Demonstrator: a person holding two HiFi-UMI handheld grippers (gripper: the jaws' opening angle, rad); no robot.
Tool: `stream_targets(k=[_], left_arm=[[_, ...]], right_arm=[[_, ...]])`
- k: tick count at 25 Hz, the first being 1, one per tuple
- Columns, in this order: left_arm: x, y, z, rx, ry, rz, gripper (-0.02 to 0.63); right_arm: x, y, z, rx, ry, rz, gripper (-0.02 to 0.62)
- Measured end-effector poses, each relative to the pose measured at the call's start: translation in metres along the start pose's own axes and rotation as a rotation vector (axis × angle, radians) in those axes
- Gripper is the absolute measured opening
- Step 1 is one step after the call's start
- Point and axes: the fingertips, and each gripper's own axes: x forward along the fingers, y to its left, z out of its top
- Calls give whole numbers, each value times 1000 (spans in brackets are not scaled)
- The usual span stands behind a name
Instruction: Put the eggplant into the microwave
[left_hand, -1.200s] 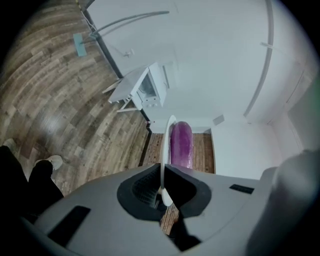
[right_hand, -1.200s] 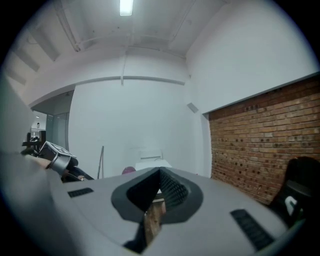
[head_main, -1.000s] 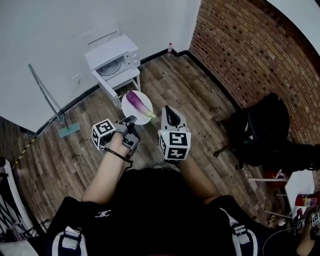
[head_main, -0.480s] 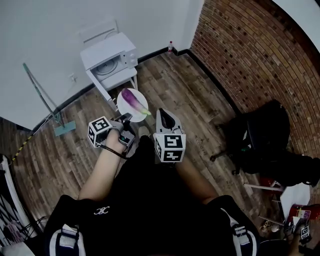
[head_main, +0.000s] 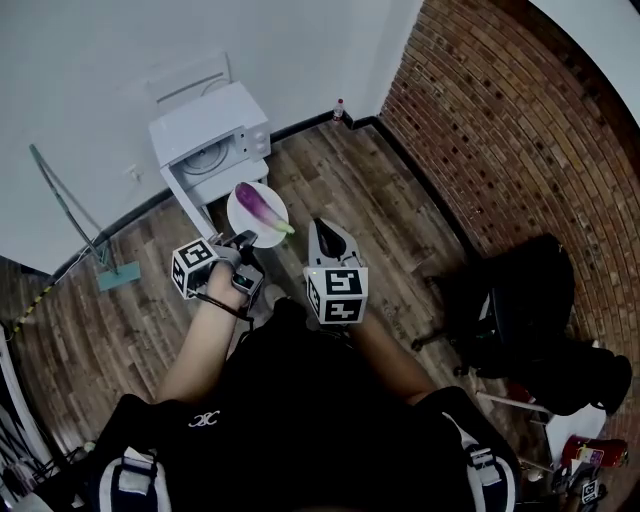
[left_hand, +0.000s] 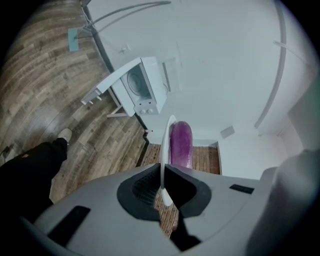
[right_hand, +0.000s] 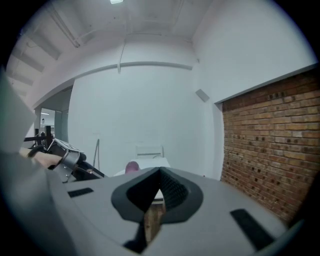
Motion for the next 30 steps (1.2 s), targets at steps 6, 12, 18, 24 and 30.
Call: stream_targets(k=[6, 12, 18, 24, 30], left_arm=[[46, -24, 57, -15, -19, 14, 17], [85, -42, 117, -4, -47, 13, 17], [108, -53, 162, 20, -66, 10, 17], [110, -45, 193, -28, -131, 20, 17], [104, -31, 212, -80, -216, 36, 17]], right_arm=[[86, -13, 33, -16, 6, 23, 6], [171, -9, 51, -31, 27, 81, 6], [240, 8, 62, -37, 37, 145, 6], [279, 25, 56, -47, 79, 213, 6], [305, 48, 56, -64, 77, 326, 6]])
